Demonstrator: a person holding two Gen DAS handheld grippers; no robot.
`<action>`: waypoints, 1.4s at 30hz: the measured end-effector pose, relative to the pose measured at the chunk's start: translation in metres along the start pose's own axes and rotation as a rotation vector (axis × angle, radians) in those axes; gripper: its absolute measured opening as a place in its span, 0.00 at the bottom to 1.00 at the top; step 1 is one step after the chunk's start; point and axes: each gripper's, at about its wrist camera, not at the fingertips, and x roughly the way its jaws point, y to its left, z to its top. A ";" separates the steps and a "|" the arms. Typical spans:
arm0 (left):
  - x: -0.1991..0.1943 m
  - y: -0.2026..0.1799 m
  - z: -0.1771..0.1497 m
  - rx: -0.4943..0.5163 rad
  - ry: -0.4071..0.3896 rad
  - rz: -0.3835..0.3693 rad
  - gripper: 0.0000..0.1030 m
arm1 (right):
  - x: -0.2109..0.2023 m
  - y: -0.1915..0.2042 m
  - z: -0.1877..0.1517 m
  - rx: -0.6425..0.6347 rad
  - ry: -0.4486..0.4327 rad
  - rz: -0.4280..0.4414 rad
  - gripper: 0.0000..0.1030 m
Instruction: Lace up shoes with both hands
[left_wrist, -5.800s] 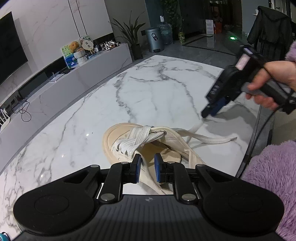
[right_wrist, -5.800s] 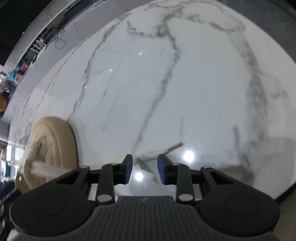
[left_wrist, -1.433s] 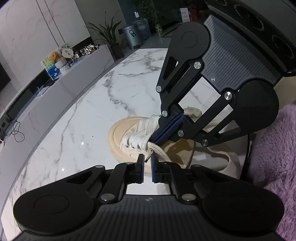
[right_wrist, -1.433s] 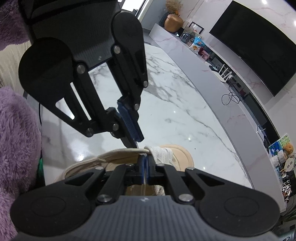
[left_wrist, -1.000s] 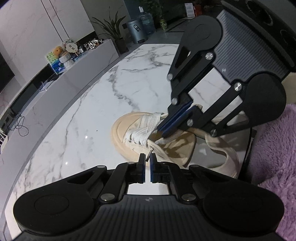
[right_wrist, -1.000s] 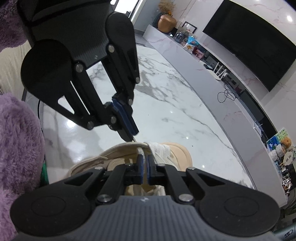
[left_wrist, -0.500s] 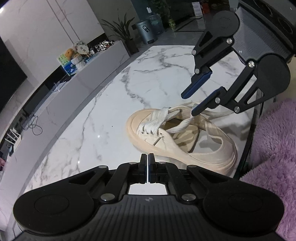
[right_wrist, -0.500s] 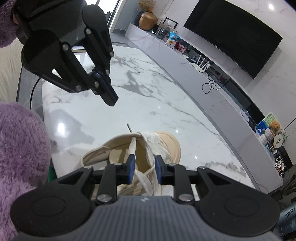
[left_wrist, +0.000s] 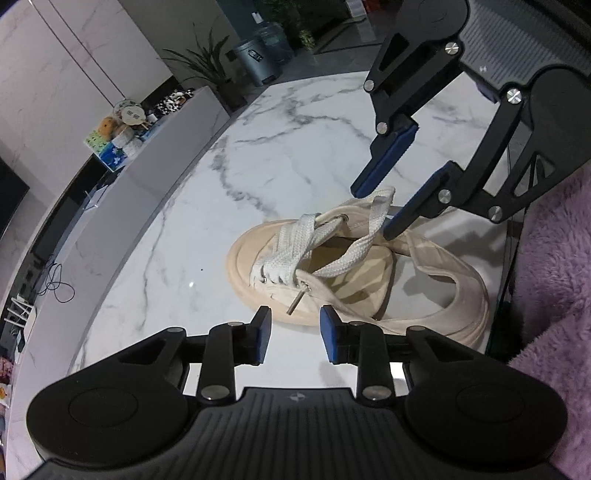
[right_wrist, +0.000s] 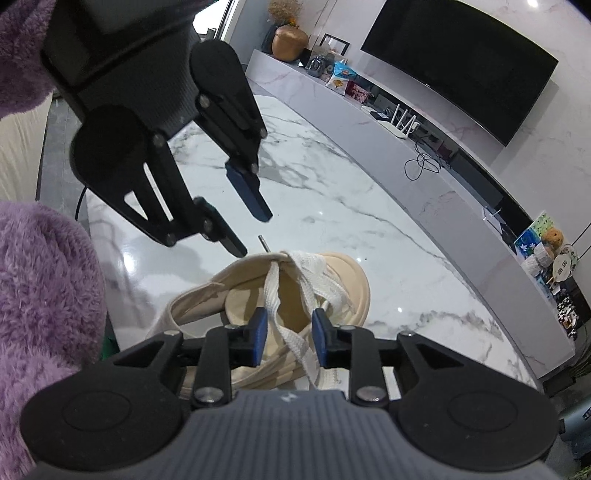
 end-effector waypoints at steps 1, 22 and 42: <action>0.002 0.001 0.000 0.002 0.001 -0.002 0.20 | 0.000 -0.001 -0.002 0.005 -0.003 0.003 0.29; -0.037 0.012 -0.011 -0.107 0.051 0.040 0.01 | -0.015 -0.001 -0.019 0.127 0.026 -0.026 0.35; -0.108 0.005 -0.032 -0.275 0.036 0.154 0.01 | -0.061 -0.013 -0.004 0.604 -0.076 -0.326 0.49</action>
